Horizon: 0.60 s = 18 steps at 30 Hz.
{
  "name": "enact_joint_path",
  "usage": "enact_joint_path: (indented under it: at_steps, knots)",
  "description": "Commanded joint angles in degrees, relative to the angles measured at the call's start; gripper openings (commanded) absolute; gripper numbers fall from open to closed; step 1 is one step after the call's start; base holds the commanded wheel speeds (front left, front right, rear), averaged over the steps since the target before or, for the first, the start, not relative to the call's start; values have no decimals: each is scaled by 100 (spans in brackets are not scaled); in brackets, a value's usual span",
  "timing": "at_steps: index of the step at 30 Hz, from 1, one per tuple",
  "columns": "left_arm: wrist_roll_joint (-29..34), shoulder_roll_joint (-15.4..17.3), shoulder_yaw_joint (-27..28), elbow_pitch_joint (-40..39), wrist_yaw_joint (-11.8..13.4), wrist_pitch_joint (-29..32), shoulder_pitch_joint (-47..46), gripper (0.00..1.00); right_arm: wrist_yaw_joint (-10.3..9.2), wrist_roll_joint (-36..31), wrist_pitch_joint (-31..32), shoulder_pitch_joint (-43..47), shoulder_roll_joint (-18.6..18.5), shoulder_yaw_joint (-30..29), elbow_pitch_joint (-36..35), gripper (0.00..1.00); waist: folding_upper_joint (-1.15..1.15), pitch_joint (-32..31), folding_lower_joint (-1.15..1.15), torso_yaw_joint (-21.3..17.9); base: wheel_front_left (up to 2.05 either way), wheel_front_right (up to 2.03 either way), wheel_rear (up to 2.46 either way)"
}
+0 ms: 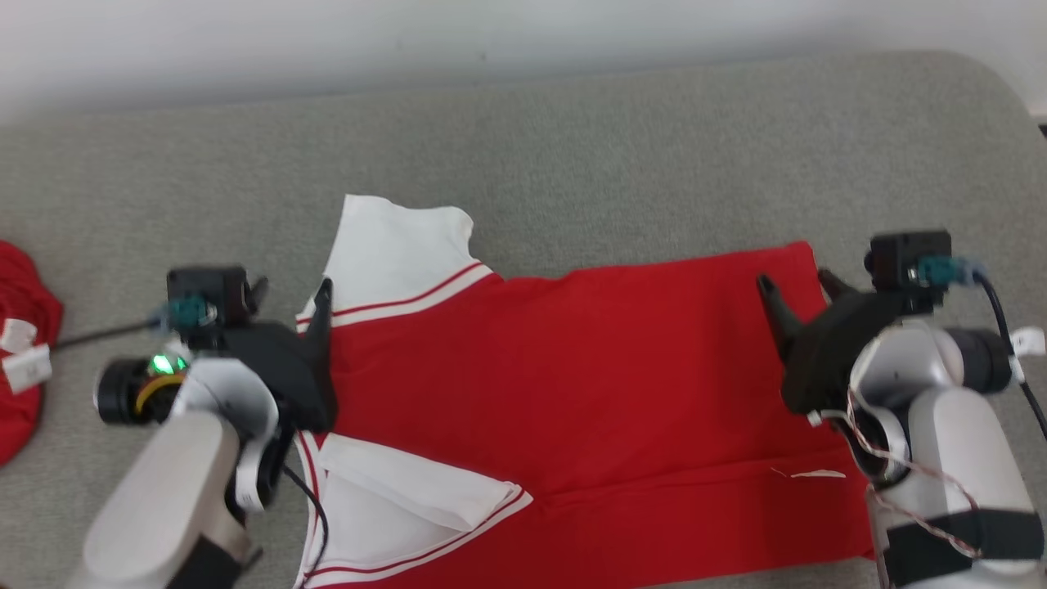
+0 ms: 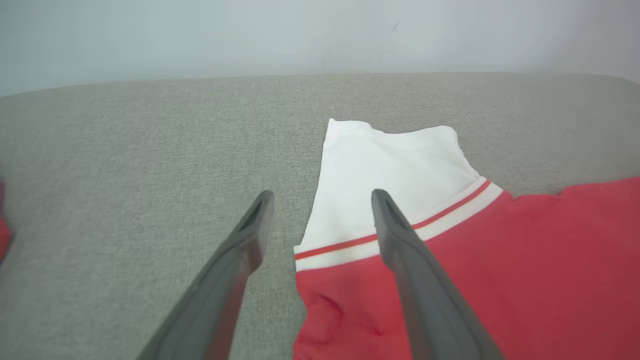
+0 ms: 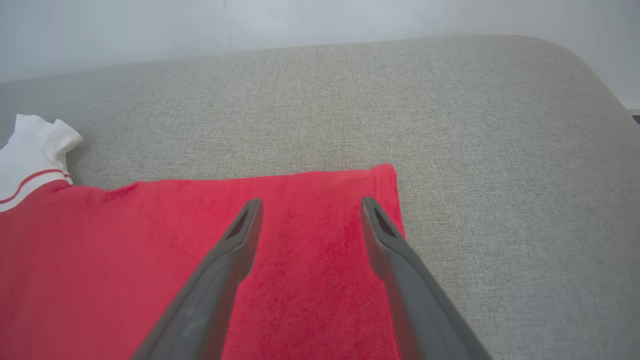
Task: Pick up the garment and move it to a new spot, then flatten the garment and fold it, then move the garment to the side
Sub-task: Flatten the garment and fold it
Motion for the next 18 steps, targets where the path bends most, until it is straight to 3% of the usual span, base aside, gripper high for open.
enact_joint_path:
  at_steps: [1,9,18]
  knots:
    - [115,49,-36,232,-77,35,-326,100,-15,51,-23,-268,-58,121,115,100,-1,420,-1,-239,0,0,0]
    - [451,243,-105,1204,-222,99,-1653,100,-16,95,-200,-1315,-112,574,522,100,-1,1155,-1,-588,0,0,0]
    - [499,375,-236,1846,-510,268,-2377,100,-15,83,-385,-1347,-164,450,630,100,-1,1473,-1,-737,0,0,0]
